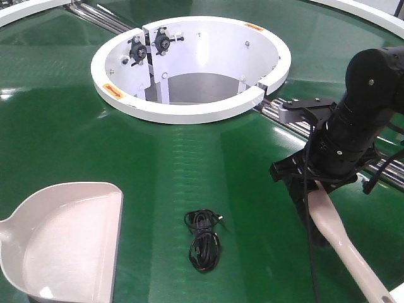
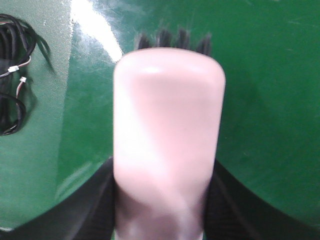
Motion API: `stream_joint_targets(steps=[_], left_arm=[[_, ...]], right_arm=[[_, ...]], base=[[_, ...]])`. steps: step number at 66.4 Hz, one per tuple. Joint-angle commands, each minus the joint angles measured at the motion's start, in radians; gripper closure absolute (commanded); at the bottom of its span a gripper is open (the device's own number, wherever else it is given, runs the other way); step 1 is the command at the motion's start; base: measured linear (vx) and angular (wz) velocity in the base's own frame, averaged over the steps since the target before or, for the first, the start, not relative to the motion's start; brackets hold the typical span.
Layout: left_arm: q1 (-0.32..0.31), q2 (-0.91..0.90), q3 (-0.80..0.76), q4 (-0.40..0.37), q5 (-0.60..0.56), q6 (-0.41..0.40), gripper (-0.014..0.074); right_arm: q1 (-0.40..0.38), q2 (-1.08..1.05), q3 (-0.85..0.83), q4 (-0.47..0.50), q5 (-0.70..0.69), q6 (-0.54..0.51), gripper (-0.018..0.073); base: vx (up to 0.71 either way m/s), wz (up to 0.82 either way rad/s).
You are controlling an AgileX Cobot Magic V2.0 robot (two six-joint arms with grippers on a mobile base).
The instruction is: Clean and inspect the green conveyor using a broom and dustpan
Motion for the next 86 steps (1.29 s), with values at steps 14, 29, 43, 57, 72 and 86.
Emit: stream_joint_targets(steps=[14, 29, 43, 57, 72, 86], left_arm=[[-0.008, 0.007, -0.034, 0.090, -0.052, 0.416, 0.0027], [-0.008, 0.007, -0.034, 0.080, -0.052, 0.427, 0.0027], [-0.008, 0.007, -0.034, 0.080, -0.033, 0.427, 0.0027], [-0.007, 0.035, -0.035, 0.111, -0.009, 0.427, 0.0027], [-0.007, 0.221, -0.100, 0.107, 0.160, 0.427, 0.0027], [-0.007, 0.518, -0.296, 0.165, 0.572, 0.425, 0.0027]], right_arm=[[-0.002, -0.048, -0.028, -0.004, 0.054, -0.010, 0.0567], [-0.002, -0.048, -0.028, -0.004, 0.054, -0.010, 0.0567], [-0.002, -0.048, -0.028, -0.004, 0.054, -0.010, 0.0567], [-0.001, -0.048, -0.028, -0.001, 0.055, -0.010, 0.0566], [-0.001, -0.048, -0.028, -0.002, 0.057, -0.010, 0.0566], [-0.001, -0.048, -0.028, -0.002, 0.057, -0.010, 0.0566]], base=[[0.00, 0.00], [0.00, 0.00], [0.00, 0.00], [0.00, 0.00], [0.00, 0.00], [0.00, 0.00]])
